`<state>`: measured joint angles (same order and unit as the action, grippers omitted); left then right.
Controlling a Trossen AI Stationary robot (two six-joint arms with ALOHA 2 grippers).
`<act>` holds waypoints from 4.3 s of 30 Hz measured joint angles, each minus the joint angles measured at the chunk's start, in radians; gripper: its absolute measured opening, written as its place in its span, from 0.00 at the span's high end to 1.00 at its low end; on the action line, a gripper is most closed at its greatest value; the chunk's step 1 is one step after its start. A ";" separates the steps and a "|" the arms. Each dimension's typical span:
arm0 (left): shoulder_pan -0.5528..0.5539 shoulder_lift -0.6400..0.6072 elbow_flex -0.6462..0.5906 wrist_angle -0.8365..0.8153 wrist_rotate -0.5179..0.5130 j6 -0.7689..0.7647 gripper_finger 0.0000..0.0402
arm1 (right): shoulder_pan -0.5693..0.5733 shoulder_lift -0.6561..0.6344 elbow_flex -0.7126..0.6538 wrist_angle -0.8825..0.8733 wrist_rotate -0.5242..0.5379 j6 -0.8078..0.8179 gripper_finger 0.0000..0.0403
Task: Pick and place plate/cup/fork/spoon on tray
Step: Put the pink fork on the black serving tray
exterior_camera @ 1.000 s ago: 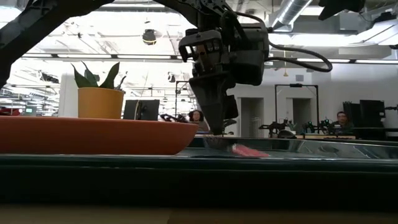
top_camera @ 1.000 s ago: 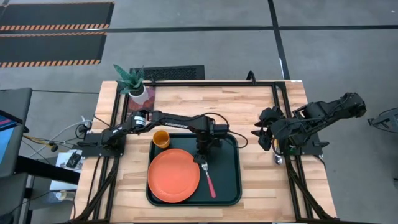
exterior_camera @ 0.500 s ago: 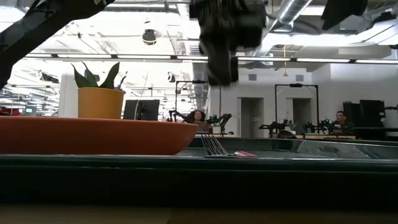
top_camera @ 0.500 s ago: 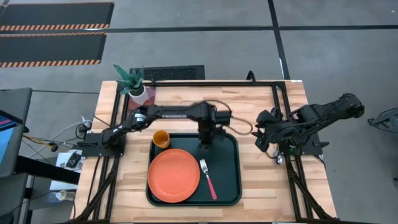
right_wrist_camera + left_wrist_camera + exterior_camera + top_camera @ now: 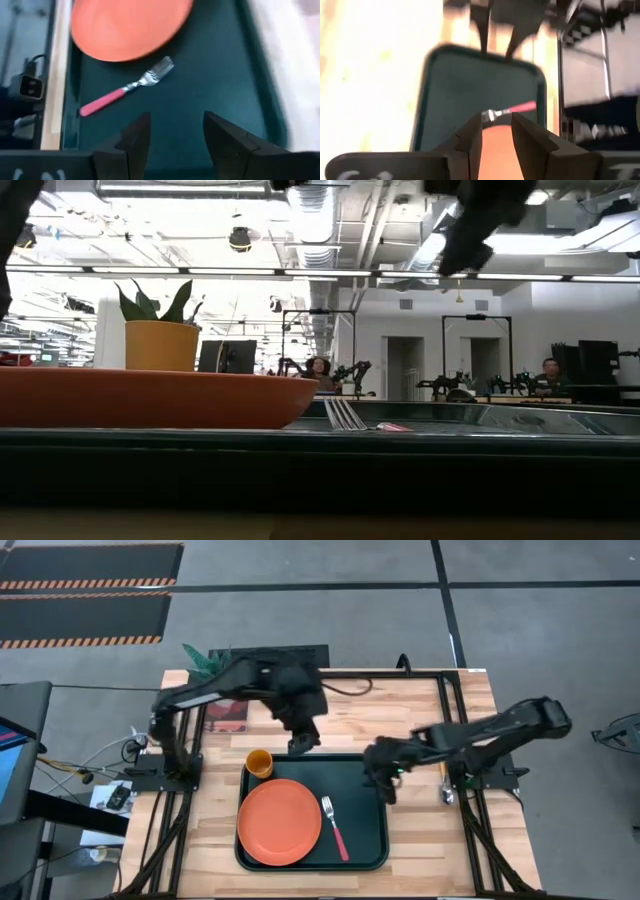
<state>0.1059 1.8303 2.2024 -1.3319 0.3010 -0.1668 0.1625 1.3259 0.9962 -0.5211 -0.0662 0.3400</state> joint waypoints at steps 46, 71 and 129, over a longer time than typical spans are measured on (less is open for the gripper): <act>-0.323 -0.177 -0.001 -0.024 -0.604 -0.261 0.78 | -0.102 0.611 0.112 0.451 -0.328 -0.243 0.83; -0.323 -0.176 -0.001 -0.025 -0.604 -0.267 0.78 | -0.165 0.599 0.112 0.351 -0.271 -0.139 0.97; -0.322 -0.176 0.000 -0.057 -0.680 -0.265 0.78 | -0.162 0.601 0.112 0.394 -0.309 -0.191 0.66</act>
<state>-0.2165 1.6543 2.2021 -1.3888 -0.3786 -0.4316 0.0001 1.9270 1.1080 -0.1268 -0.3753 0.1486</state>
